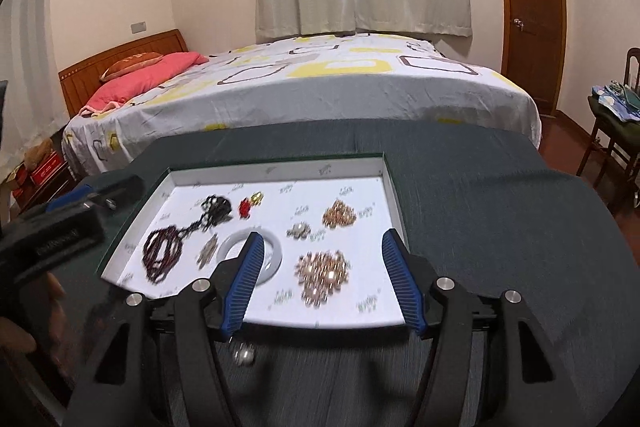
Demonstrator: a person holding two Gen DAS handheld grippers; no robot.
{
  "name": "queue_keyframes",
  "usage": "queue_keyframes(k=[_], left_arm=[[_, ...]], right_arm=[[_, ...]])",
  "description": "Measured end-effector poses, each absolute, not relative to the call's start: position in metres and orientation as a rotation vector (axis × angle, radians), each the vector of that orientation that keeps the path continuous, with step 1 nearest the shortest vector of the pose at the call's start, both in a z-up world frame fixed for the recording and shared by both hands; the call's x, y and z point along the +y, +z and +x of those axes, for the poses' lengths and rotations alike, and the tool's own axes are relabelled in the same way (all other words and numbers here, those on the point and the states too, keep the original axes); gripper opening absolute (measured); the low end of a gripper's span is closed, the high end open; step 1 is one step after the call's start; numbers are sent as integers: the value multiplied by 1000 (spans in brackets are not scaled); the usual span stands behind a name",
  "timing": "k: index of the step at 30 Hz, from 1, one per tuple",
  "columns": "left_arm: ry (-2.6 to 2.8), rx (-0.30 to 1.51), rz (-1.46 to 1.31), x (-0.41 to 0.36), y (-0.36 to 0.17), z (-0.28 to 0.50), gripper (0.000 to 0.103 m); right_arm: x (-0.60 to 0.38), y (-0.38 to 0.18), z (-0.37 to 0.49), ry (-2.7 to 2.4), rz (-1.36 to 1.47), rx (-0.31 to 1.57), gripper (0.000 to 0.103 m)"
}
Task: Organize jewelry
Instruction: 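Grasp the silver pearl ring with the right tool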
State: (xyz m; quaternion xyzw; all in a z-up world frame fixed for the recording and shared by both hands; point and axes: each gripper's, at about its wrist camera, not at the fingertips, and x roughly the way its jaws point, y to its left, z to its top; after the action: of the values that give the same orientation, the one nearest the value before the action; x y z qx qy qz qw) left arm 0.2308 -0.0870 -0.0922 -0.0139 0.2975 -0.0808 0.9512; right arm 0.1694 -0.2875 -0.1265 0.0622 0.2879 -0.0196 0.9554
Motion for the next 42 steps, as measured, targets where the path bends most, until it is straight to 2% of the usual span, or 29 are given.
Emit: queue_keyframes(k=[10,21,27,30,31,42], left_arm=[[-77,631,-46,-38,-103,177,90],[-4,723,-65,-4,-139,155,90],[3,733,-71,0,-145,156,90],[2,743,-71,0,-148,157,90],[0,748,-73,0,-149,157,90],[-86,768,-64,-28,-155,151,90]], right_arm=[[-257,-154,146,44,116,664,60],[-228,-186,166,90,76,776,59],[-223,-196,174,93,63,823,47],[-222,-199,175,104,55,842,28],[-222,-199,174,107,50,844,26],[-247,-184,150,91,95,797,25]])
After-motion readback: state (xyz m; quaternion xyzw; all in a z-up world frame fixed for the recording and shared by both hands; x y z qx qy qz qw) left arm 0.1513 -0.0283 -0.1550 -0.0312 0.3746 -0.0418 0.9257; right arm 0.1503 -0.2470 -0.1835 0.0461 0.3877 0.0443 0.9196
